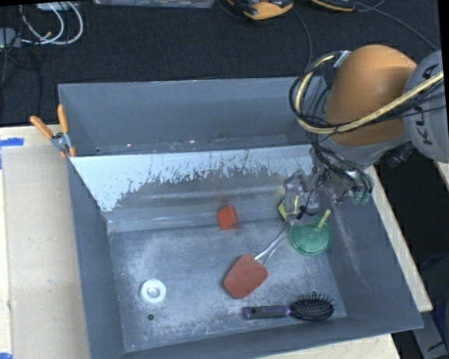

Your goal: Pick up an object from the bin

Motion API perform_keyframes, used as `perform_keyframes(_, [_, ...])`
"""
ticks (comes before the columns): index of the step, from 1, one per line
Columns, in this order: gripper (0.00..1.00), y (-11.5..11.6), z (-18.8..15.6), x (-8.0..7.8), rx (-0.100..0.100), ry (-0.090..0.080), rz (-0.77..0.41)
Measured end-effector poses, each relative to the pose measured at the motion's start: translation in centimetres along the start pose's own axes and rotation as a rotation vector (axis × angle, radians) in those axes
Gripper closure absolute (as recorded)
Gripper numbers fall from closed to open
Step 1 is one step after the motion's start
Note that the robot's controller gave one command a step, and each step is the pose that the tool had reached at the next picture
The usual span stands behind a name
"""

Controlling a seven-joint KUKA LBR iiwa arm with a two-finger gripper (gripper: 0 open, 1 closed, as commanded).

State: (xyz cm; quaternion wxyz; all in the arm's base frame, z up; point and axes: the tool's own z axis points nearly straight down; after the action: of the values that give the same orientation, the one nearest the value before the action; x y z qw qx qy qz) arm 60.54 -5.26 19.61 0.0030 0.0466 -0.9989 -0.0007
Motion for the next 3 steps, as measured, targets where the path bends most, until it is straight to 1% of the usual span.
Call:
perform_keyframes(1, [1.0,-1.8,0.0,0.0,0.004,-0.025,-0.016])
perform_keyframes(2, [1.0,-1.0,0.8,0.4,0.0,0.006,-0.004])
perform_keyframes(3, [1.0,-1.2,1.4,0.8,0.006,-0.013,-0.311])
